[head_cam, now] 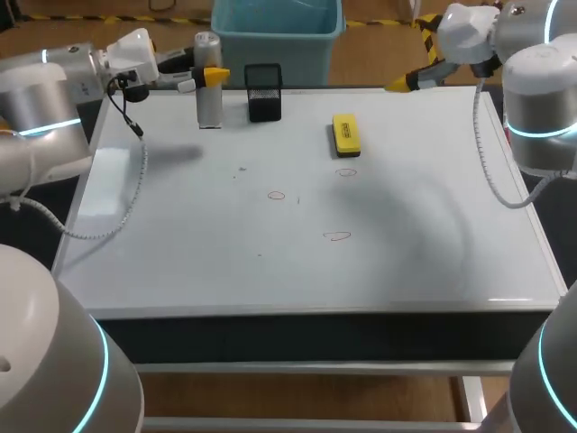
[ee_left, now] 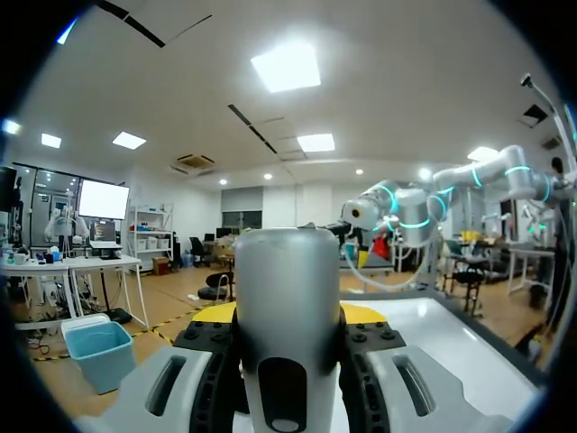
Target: Pick up the inspection probe, press it on each red-marked spot on the whiteboard one by one, put down the probe, pick up the eraser, and wipe off all the red marks.
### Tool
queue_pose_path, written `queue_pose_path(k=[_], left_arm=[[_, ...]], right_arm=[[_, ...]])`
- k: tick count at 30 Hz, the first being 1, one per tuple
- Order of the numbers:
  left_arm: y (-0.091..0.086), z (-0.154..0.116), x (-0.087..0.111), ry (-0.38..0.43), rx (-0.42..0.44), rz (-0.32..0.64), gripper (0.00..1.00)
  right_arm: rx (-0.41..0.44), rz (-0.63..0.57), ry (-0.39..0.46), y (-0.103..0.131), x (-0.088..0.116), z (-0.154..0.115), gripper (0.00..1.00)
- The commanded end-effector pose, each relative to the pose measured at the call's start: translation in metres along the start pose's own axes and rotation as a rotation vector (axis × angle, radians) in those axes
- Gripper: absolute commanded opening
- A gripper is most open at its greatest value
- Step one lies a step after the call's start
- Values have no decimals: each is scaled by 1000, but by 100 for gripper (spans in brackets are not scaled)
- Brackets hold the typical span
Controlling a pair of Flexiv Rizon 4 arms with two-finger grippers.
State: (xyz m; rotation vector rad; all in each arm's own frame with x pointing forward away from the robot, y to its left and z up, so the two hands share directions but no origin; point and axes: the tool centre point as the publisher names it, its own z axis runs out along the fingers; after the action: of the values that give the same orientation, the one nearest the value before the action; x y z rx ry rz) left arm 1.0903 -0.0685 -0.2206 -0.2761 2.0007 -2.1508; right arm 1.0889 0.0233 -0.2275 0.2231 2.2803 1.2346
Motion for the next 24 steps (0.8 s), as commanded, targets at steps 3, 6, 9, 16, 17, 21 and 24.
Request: queue_pose_path(k=[3,6,9,16,17,21,24], left_arm=[[-1,0,-1,2,0,0,0],[-1,0,-1,2,0,0,0],[-1,0,-1,2,0,0,0],[-1,0,-1,2,0,0,0],[-1,0,-1,2,0,0,0],[-1,0,-1,2,0,0,0],[-1,0,-1,2,0,0,0]], right_arm=[[259,-633,645,-10,11,6,100],[311,-764,750,-15,18,8,100],[353,-856,848,-22,23,9,100],[461,-1037,968,-37,28,10,100],[453,-1012,952,-38,28,10,100],[437,-969,917,-35,27,11,100],[437,-969,917,-35,27,11,100]])
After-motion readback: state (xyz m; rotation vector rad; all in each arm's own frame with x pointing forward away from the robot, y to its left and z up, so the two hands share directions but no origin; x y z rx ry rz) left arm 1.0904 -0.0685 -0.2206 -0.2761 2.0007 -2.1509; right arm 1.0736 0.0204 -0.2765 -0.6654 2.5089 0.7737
